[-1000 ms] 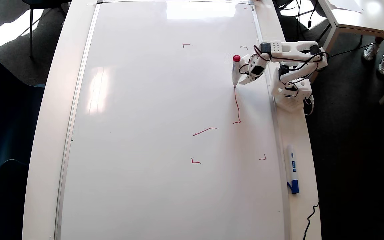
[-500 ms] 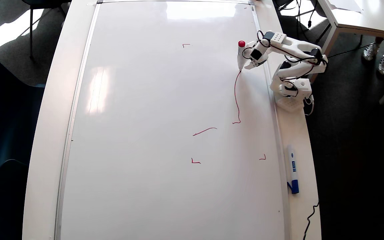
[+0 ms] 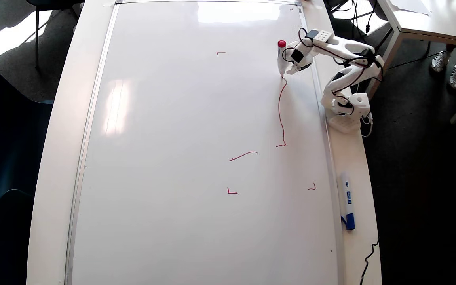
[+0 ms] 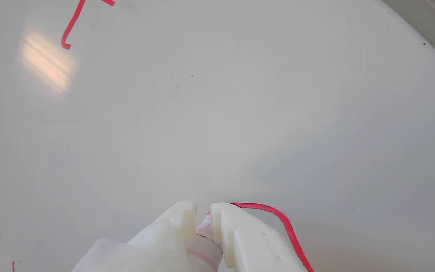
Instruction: Draw on a whiteboard a robot head using a pen attached to the gripper
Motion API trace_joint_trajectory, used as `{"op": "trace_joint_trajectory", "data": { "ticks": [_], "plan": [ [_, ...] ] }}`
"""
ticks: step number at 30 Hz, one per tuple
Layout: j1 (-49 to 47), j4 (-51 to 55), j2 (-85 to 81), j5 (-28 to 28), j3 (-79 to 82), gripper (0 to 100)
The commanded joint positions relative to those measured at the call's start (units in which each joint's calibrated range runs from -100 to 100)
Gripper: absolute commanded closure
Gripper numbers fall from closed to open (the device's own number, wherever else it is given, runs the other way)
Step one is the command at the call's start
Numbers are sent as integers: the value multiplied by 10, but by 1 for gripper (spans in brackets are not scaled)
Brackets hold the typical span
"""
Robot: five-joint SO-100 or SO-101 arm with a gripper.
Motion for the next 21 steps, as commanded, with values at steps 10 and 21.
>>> {"op": "trace_joint_trajectory", "data": {
  "ticks": [10, 21],
  "plan": [
    [-79, -4, 160, -38, -197, 99],
    [-144, -4, 341, -81, -429, 99]
  ]
}}
